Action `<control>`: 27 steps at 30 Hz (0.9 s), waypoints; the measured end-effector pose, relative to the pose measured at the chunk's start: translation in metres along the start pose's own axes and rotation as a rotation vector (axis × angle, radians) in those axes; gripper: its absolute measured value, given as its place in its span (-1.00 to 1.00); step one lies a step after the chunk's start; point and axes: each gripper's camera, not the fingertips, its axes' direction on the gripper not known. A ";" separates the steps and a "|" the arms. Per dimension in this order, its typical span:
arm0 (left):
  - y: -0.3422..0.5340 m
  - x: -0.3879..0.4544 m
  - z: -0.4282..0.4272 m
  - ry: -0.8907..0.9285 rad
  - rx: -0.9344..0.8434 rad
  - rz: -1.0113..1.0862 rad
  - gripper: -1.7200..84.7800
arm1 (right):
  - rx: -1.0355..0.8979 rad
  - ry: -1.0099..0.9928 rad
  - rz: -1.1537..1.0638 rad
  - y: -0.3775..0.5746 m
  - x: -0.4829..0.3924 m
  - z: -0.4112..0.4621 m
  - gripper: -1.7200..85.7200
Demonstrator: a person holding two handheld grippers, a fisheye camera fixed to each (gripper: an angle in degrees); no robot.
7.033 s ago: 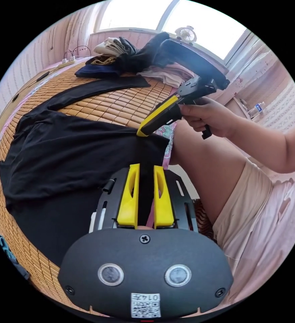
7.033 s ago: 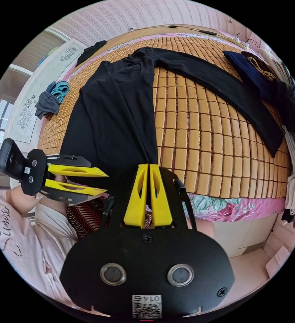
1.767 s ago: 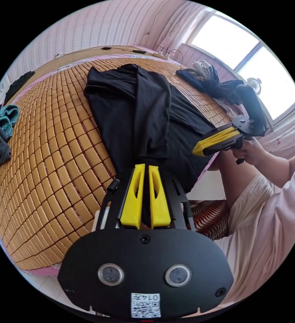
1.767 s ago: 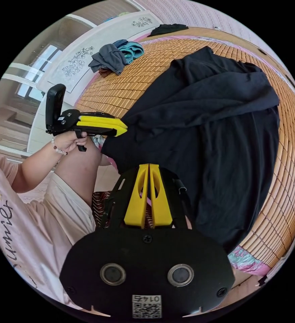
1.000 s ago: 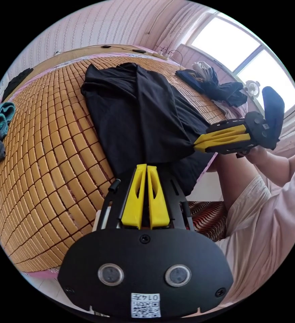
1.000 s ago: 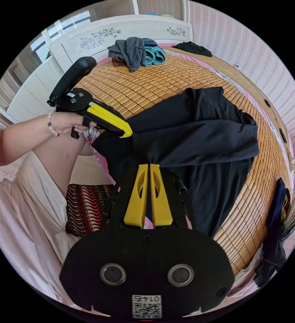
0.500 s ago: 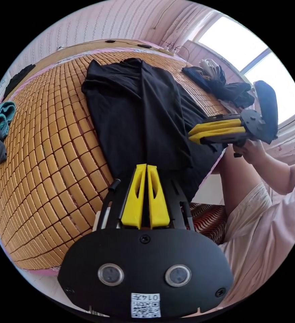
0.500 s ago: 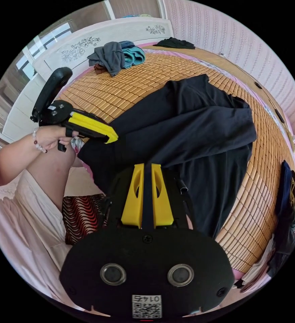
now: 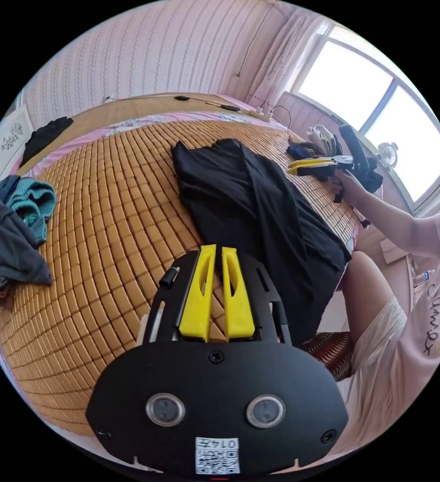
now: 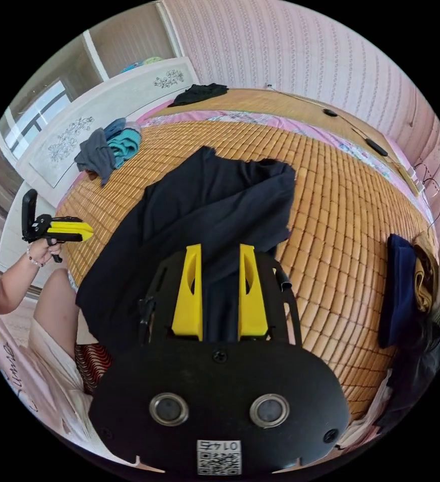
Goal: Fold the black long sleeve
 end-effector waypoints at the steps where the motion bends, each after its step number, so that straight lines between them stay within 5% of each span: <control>1: -0.024 -0.016 0.002 0.013 0.038 0.005 -0.96 | 0.003 0.019 0.008 -0.010 0.009 0.003 -0.70; 8: -0.156 -0.098 0.067 0.085 0.110 -0.150 -0.79 | -0.057 -0.022 0.206 -0.093 0.098 0.055 -0.66; 15: -0.215 -0.126 0.133 0.008 -0.074 -0.234 -0.86 | -0.097 -0.099 0.222 -0.107 0.127 0.065 -0.94; 27: -0.206 -0.131 0.044 0.010 0.177 -0.251 -0.98 | 0.148 -0.176 0.283 -0.073 0.168 -0.041 -0.96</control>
